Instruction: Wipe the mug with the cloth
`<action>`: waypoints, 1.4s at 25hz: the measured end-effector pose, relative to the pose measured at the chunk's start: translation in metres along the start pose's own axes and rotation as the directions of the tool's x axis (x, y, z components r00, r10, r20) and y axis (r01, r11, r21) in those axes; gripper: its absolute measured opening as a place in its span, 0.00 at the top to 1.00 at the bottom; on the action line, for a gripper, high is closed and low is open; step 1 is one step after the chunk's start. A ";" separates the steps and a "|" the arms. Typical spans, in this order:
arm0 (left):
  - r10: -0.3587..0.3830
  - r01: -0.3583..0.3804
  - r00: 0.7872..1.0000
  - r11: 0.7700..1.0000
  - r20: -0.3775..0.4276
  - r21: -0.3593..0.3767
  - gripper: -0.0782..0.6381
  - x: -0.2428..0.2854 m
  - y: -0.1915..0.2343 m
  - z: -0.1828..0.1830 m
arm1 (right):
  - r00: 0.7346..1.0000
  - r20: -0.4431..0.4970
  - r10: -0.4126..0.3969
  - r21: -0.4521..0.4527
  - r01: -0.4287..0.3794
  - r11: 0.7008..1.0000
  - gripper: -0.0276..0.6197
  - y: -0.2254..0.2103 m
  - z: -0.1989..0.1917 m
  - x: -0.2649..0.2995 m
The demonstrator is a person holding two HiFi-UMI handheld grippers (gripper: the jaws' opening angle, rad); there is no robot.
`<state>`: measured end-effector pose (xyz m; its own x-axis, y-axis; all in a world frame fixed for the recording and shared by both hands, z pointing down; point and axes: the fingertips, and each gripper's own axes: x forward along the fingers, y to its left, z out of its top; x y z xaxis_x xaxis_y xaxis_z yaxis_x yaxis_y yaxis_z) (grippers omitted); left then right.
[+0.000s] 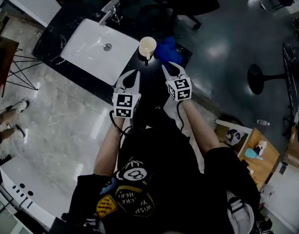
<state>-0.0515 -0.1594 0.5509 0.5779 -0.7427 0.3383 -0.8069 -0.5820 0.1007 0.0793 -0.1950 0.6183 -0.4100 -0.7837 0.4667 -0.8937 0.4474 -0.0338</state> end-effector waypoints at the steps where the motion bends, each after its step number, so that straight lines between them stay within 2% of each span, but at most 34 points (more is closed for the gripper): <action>1: -0.002 0.002 1.000 1.000 0.001 -0.009 0.88 0.003 0.003 0.000 | 1.000 -0.029 0.008 -0.045 -0.009 0.999 0.77 -0.004 -0.002 0.013; 3: 0.001 -0.001 1.000 0.999 0.005 -0.046 0.88 0.009 0.007 -0.001 | 0.998 -0.070 -0.008 -0.149 -0.003 0.989 0.56 -0.015 -0.005 0.035; 5: 0.021 -0.020 1.000 0.996 0.003 -0.086 0.88 0.014 0.012 -0.001 | 0.996 -0.061 -0.069 -0.206 0.055 0.977 0.47 -0.034 -0.002 0.052; 7: 0.044 -0.044 0.999 0.994 -0.007 -0.102 0.88 0.018 0.017 -0.004 | 0.992 -0.077 -0.098 -0.171 0.084 0.982 0.37 -0.054 -0.006 0.072; 8: 0.053 -0.054 0.999 0.993 -0.013 -0.107 0.88 0.020 0.018 -0.005 | 0.990 -0.109 -0.089 -0.125 0.075 0.989 0.30 -0.061 -0.012 0.082; 10: 0.064 -0.066 0.998 0.991 -0.023 -0.117 0.88 0.024 0.019 -0.005 | 0.982 -0.182 -0.049 -0.020 0.046 0.999 0.25 -0.073 -0.027 0.097; 11: 0.067 -0.069 0.997 0.990 -0.027 -0.120 0.88 0.025 0.018 -0.005 | 0.978 -0.207 -0.035 0.004 0.036 0.999 0.26 -0.076 -0.032 0.102; 12: 0.070 -0.073 0.997 0.990 -0.031 -0.120 0.88 0.026 0.017 -0.005 | 0.975 -0.221 -0.025 -0.007 0.024 1.000 0.30 -0.077 -0.036 0.103; 14: 0.079 -0.083 0.996 0.990 -0.039 -0.115 0.88 0.030 0.018 -0.006 | 0.974 -0.227 0.004 -0.083 -0.024 0.996 0.50 -0.069 -0.038 0.104; 15: 0.086 -0.091 0.995 0.989 -0.043 -0.113 0.88 0.033 0.020 -0.007 | 0.974 -0.225 0.025 -0.123 -0.054 0.991 0.65 -0.062 -0.038 0.103; 16: 0.094 -0.099 0.994 0.989 -0.048 -0.114 0.88 0.038 0.022 -0.008 | 0.973 -0.225 0.050 -0.150 -0.085 0.985 0.73 -0.056 -0.039 0.102; 17: 0.101 -0.107 0.993 0.988 -0.053 -0.115 0.88 0.044 0.025 -0.009 | 0.970 -0.229 0.077 -0.154 -0.115 0.981 0.75 -0.051 -0.040 0.099; 18: 0.109 -0.115 0.992 0.987 -0.059 -0.116 0.88 0.050 0.029 -0.010 | 0.966 -0.235 0.107 -0.130 -0.140 0.981 0.75 -0.047 -0.041 0.095; 20: 0.130 -0.137 0.989 0.983 -0.065 -0.124 0.88 0.068 0.041 -0.014 | 0.961 -0.232 0.148 -0.026 -0.158 0.987 0.75 -0.045 -0.042 0.088; 22: 0.160 -0.164 0.986 0.974 -0.037 -0.153 0.88 0.088 0.060 -0.008 | 0.970 -0.202 0.133 0.068 -0.121 0.990 0.76 -0.053 -0.035 0.087; 24: 0.168 -0.163 0.986 0.970 0.016 -0.180 0.88 0.104 0.074 0.008 | 0.982 -0.168 0.083 0.099 -0.067 0.993 0.76 -0.066 -0.019 0.093; 26: 0.157 -0.148 0.987 0.975 0.045 -0.165 0.89 0.118 0.080 0.018 | 0.988 -0.143 0.053 0.091 -0.040 0.995 0.76 -0.074 0.001 0.103; 29: 0.139 -0.134 0.990 0.983 0.026 -0.129 0.88 0.133 0.082 0.012 | 0.987 -0.146 0.067 0.064 -0.058 0.996 0.76 -0.069 0.015 0.111; 32: 0.132 -0.131 0.991 0.981 -0.006 -0.140 0.88 0.141 0.076 -0.004 | 0.973 -0.175 0.153 0.013 -0.153 0.988 0.76 -0.037 -0.003 0.096; 35: 0.119 -0.122 0.993 0.971 -0.025 -0.205 0.89 0.141 0.072 -0.019 | 0.935 -0.216 0.281 -0.056 -0.299 0.953 0.76 0.012 -0.034 0.068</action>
<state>-0.0303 -0.2996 0.6237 0.4742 -0.7983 0.3713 -0.8791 -0.4066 0.2486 0.0473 -0.2283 0.6794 -0.5950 -0.5139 0.6180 -0.7186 0.6845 -0.1225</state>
